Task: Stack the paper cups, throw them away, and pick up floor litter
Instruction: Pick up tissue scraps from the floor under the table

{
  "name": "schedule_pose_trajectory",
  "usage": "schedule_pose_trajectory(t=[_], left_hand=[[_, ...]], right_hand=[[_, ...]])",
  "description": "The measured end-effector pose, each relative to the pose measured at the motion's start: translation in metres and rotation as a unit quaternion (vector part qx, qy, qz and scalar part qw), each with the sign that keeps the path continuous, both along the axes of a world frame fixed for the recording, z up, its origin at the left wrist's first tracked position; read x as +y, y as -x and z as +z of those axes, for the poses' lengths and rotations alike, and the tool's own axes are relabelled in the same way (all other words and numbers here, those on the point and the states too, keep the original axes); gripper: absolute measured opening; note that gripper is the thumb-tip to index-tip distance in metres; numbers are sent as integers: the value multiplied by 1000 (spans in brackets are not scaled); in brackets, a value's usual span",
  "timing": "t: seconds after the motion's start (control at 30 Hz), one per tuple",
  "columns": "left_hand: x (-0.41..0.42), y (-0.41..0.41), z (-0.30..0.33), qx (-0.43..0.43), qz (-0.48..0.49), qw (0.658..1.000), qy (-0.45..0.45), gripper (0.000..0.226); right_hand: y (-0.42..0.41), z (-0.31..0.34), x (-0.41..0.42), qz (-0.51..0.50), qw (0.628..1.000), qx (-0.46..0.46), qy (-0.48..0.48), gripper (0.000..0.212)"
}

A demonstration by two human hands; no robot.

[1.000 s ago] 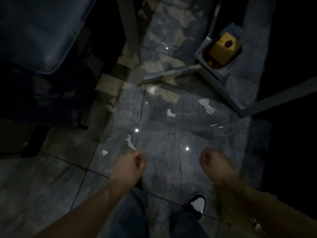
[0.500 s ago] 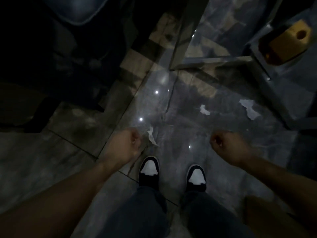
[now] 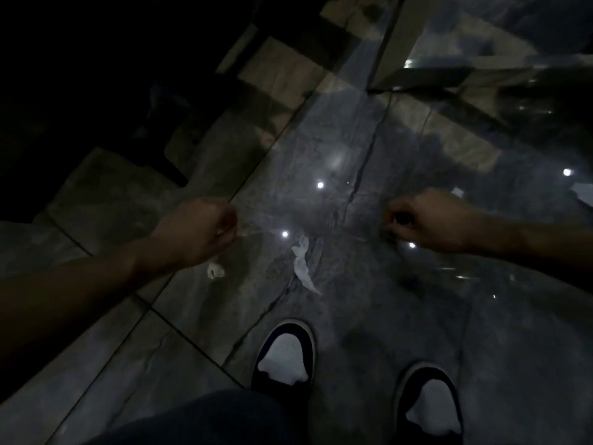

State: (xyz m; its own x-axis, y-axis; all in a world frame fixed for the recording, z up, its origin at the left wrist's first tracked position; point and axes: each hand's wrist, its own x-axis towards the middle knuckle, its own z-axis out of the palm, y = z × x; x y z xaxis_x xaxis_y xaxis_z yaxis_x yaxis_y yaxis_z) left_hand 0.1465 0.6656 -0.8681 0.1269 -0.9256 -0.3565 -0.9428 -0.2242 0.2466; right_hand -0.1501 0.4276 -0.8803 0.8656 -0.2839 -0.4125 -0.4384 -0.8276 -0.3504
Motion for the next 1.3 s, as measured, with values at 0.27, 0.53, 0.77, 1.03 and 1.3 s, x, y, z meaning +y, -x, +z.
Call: schedule_pose_trajectory(t=[0.27, 0.53, 0.77, 1.03, 1.3], left_hand=[[7, -18, -26, -12, 5, 998, -65, 17], [46, -1, -38, -49, 39, 989, -132, 20], [76, 3, -62, -6, 82, 994, -74, 30], [75, 14, -77, -14, 95, 992, -81, 32], [64, 16, -83, -37, 110, 988, -105, 28]], right_hand=[[-23, -33, -26, 98, 993, -72, 14, 13], [-28, -37, 20, 110, 986, -115, -46, 14], [-49, -47, 70, 257, 964, -17, -64, 47], [-64, -63, 93, 373, 924, 81, 15, 61], [-63, -75, 98, 392, 910, 118, 60, 72]])
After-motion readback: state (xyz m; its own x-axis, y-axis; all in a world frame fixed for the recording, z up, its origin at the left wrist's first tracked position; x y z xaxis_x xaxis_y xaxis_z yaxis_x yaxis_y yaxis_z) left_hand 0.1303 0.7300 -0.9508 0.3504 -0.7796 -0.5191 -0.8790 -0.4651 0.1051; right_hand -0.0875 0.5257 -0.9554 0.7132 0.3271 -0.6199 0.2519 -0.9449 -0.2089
